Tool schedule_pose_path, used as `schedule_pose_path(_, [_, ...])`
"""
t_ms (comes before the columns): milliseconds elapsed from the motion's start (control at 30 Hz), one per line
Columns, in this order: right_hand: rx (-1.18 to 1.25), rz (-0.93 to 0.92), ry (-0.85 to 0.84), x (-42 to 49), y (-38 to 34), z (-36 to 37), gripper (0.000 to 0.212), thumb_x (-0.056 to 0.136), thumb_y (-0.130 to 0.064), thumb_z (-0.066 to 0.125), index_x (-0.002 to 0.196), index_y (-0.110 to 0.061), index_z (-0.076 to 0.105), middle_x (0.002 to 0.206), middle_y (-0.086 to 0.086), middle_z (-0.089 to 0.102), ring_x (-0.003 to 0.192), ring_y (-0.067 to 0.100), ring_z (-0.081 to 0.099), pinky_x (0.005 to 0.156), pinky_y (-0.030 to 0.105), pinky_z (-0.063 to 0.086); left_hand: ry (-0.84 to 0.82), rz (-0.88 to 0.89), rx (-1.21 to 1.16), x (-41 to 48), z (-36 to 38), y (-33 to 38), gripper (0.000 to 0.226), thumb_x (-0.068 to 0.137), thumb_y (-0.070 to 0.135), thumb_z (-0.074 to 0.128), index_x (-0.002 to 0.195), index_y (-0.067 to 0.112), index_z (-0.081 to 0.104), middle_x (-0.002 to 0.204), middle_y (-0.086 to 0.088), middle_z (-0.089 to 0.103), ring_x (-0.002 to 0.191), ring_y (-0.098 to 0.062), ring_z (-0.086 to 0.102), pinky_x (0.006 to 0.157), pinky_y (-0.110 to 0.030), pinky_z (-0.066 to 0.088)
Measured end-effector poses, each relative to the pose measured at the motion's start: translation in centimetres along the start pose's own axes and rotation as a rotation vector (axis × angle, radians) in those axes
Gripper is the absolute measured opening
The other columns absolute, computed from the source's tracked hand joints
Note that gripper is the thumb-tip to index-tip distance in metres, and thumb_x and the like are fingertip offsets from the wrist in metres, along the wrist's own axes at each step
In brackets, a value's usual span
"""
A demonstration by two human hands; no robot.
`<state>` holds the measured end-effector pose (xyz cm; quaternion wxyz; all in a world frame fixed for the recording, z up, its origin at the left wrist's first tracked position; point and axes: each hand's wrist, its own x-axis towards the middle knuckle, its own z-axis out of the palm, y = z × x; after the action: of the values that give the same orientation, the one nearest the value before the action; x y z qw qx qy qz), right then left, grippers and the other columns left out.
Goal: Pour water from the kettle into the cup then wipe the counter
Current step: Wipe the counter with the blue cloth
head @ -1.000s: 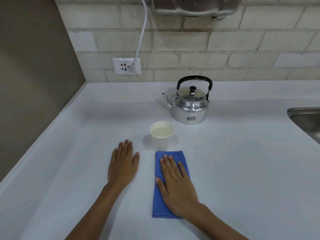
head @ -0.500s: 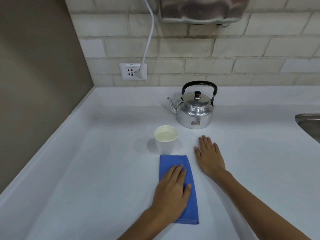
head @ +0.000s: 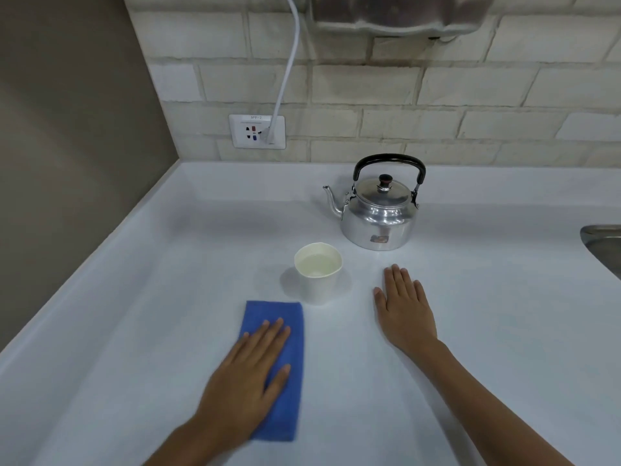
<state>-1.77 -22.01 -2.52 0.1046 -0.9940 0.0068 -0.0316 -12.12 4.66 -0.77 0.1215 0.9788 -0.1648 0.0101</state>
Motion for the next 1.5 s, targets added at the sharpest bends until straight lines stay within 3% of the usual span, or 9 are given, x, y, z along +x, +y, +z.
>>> schedule_pose_path(133, [0.008,-0.002,0.012,0.0,-0.1,0.1,0.055,0.099,-0.033,0.017,0.146,-0.007,0.005,0.158,0.008,0.004,0.146,0.020,0.000,0.121,0.039,0.003,0.090,-0.153,-0.002,4.4,0.3,-2.6,0.061,0.091,0.052,0.011,0.144,0.023,0.001,0.155,0.009,0.000,0.142,-0.007,-0.004,0.115,-0.023,-0.006])
schedule_pose_path(267, [-0.003,-0.009,0.015,0.0,0.0,0.0,0.055,0.099,-0.034,0.016,0.146,-0.008,0.004,0.158,0.007,0.004,0.146,0.019,0.000,0.121,0.038,0.004,0.078,-0.235,0.042,7.5,1.2,-0.8,0.055,0.097,0.039,0.016,0.144,0.019,-0.004,0.157,0.001,-0.004,0.144,-0.016,-0.006,0.116,-0.032,-0.005])
schedule_pose_path(400, [0.015,-0.022,0.018,-0.1,0.3,0.0,0.056,0.099,-0.035,0.017,0.146,-0.009,0.003,0.158,0.007,0.004,0.146,0.018,0.000,0.121,0.038,0.003,0.075,-0.080,-0.009,4.6,1.7,-1.8,0.056,0.092,0.051,0.007,0.139,0.028,-0.015,0.152,0.014,-0.009,0.140,-0.007,-0.015,0.112,-0.021,-0.017])
schedule_pose_path(600, [-0.002,-0.020,0.011,-0.1,0.3,0.0,0.056,0.099,-0.035,0.016,0.146,-0.010,0.000,0.159,0.005,0.001,0.145,0.017,-0.002,0.121,0.036,0.002,0.065,-0.061,0.017,5.1,-1.1,-8.1,0.080,0.078,0.071,-0.005,0.142,0.026,0.005,0.149,0.015,-0.001,0.139,-0.007,-0.005,0.111,-0.014,-0.006])
schedule_pose_path(733, [-0.008,-0.013,0.037,0.0,0.1,0.2,0.055,0.099,-0.034,0.016,0.146,-0.010,0.002,0.158,0.006,0.004,0.146,0.018,0.000,0.120,0.036,0.002,0.019,-0.248,-0.009,10.7,-1.6,-11.1,0.058,0.095,0.043,0.028,0.145,0.023,0.006,0.156,0.004,0.004,0.143,-0.012,0.000,0.117,-0.030,0.004])
schedule_pose_path(867, [-0.005,-0.011,0.041,0.0,-0.1,0.1,0.055,0.098,-0.034,0.018,0.146,-0.010,0.004,0.158,0.007,0.006,0.146,0.018,0.002,0.120,0.037,0.004,-0.007,-0.305,-0.009,15.8,-0.8,-9.5,0.055,0.097,0.037,0.024,0.145,0.020,0.004,0.157,0.000,0.001,0.144,-0.019,-0.002,0.117,-0.036,0.001])
schedule_pose_path(1033, [0.015,-0.020,0.044,-0.1,0.2,0.1,0.056,0.098,-0.034,0.020,0.146,-0.011,0.005,0.158,0.005,0.005,0.146,0.017,0.001,0.120,0.035,0.003,0.003,-0.077,-0.017,15.4,0.9,-7.1,0.052,0.097,0.039,0.023,0.144,0.026,0.004,0.156,0.008,0.002,0.144,-0.015,-0.004,0.116,-0.031,-0.003])
schedule_pose_path(1167, [0.041,-0.022,0.029,-0.1,0.3,0.1,0.056,0.098,-0.035,0.019,0.147,-0.012,0.002,0.159,0.003,0.002,0.145,0.014,-0.002,0.119,0.034,0.000,-0.035,0.109,-0.072,13.8,0.1,-9.2,0.059,0.085,0.064,0.009,0.137,0.040,-0.005,0.148,0.024,-0.001,0.140,0.000,-0.006,0.115,-0.024,-0.001])
schedule_pose_path(1500, [-0.008,0.005,0.053,-0.1,-0.3,0.5,0.054,0.099,-0.032,0.016,0.146,-0.011,-0.001,0.158,0.005,0.000,0.145,0.017,-0.004,0.118,0.035,-0.003,0.010,-0.125,0.025,22.6,0.2,-8.5,0.052,0.098,0.036,0.024,0.145,0.023,0.008,0.157,0.003,0.008,0.144,-0.021,0.003,0.117,-0.037,0.004])
